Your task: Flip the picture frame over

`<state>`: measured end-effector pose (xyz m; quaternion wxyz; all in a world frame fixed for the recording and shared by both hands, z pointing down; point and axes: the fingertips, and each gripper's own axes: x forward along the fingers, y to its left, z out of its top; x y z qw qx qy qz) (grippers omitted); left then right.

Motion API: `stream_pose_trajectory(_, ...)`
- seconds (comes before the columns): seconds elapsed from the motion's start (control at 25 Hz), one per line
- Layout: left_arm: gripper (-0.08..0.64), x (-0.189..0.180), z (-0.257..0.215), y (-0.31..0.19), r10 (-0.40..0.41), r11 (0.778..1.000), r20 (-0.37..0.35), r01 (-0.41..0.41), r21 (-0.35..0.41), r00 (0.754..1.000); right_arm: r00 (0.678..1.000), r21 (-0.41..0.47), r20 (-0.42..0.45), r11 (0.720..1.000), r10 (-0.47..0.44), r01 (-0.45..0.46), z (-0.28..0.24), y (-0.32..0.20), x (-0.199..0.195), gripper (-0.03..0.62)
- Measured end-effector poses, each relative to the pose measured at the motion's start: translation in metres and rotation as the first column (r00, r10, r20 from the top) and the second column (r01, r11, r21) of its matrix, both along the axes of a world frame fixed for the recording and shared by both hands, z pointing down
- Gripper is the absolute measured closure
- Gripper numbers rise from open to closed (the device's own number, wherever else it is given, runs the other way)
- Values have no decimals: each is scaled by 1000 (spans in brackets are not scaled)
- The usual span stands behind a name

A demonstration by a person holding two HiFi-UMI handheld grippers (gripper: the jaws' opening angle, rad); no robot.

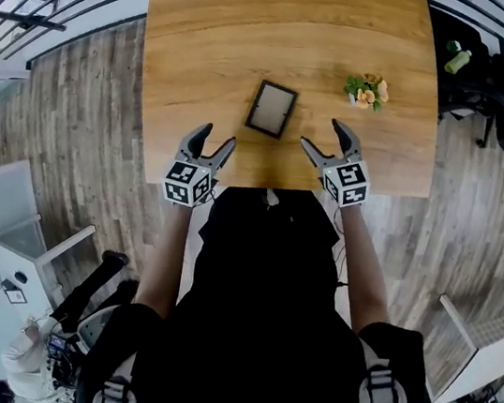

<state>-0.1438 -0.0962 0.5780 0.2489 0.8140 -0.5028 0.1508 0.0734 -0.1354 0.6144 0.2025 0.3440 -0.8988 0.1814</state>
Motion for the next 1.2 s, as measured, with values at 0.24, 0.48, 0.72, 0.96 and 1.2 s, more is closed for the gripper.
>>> stream_pose_trajectory(0.24,261,3,31,-6,-29,998,47,31,-53,998,996,-80,-2,993,-88,87,26,7,-21,218)
stream_pose_trajectory(0.48,270,20,62,-24,-21,997,43,24,-79,999,989,-100,-45,985,-143,138,30,10,-31,221)
stream_pose_trajectory(0.72,281,24,94,-35,-27,992,56,34,-118,998,992,-118,-29,985,-126,122,29,3,-38,225)
stream_pose_trajectory(0.96,291,27,127,-45,-16,983,105,35,-178,994,991,-142,-29,982,-129,123,35,7,-40,233)
stream_pose_trajectory(1.2,321,27,144,-49,-13,979,130,39,-200,991,993,-179,-41,978,-114,105,42,21,-31,236)
